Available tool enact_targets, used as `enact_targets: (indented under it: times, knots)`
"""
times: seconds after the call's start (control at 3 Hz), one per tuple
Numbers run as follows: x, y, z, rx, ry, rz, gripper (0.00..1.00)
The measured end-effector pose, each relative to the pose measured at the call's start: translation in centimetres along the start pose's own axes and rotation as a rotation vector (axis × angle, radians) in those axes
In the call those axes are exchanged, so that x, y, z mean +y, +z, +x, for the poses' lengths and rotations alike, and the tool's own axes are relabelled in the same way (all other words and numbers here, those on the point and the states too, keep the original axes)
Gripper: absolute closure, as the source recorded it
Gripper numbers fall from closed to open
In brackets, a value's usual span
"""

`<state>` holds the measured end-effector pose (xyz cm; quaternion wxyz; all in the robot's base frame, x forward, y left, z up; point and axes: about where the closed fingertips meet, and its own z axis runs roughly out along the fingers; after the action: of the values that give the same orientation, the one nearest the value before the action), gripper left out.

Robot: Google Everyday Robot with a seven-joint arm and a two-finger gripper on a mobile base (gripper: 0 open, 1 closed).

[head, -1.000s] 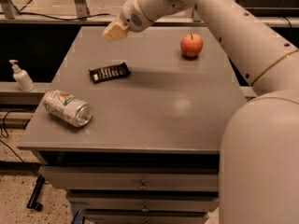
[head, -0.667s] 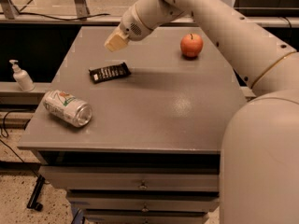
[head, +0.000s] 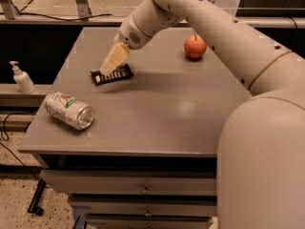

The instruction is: Pick rxbar chocolate

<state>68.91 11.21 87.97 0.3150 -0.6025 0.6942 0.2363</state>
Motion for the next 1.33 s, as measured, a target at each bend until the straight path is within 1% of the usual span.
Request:
enact_targets:
  times: [0.33, 0.67, 1.0, 1.33]
  knots:
    - [0.5, 1.8, 1.3, 0.046, -0.006, -0.036, 0.0]
    - [0.7, 3.3, 2.8, 0.08, -0.007, -0.062, 0.0]
    - [0.7, 3.9, 3.8, 0.091, -0.011, -0.068, 0.18]
    - [0.8, 3.9, 4.5, 0.097, -0.006, -0.064, 0.41]
